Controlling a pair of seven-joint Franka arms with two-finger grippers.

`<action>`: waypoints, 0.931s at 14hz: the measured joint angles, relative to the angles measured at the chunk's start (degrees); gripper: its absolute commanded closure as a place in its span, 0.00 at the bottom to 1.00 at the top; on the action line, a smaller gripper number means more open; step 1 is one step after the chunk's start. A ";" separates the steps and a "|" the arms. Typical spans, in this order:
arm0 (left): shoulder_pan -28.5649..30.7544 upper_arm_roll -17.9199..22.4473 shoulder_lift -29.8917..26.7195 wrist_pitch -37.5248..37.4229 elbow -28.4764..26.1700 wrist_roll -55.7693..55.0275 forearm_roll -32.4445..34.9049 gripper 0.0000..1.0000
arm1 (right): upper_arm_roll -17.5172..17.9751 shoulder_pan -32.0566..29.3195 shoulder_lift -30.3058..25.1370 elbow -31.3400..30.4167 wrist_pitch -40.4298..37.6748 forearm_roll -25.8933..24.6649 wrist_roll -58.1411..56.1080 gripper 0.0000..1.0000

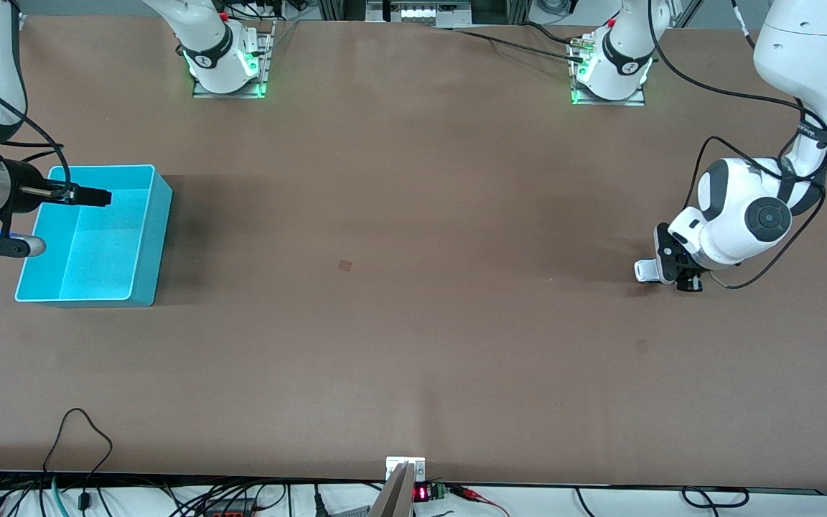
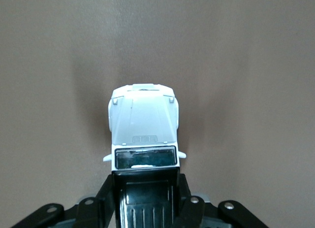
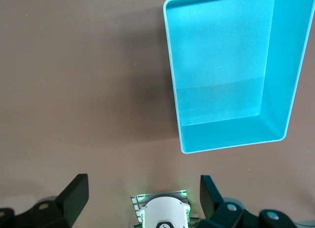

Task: Wind and store white jeep toy
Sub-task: 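Press the jeep down and drag it backward with the left gripper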

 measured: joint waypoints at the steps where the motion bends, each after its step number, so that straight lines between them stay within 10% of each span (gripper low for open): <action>1: 0.46 -0.02 0.04 -0.01 0.05 0.35 0.00 0.82 | 0.00 0.00 0.00 0.00 0.00 0.00 0.00 0.00; 13: 7.57 -0.10 1.42 -0.81 2.36 8.43 0.00 0.83 | 0.07 0.74 0.00 0.00 0.00 0.06 0.00 0.00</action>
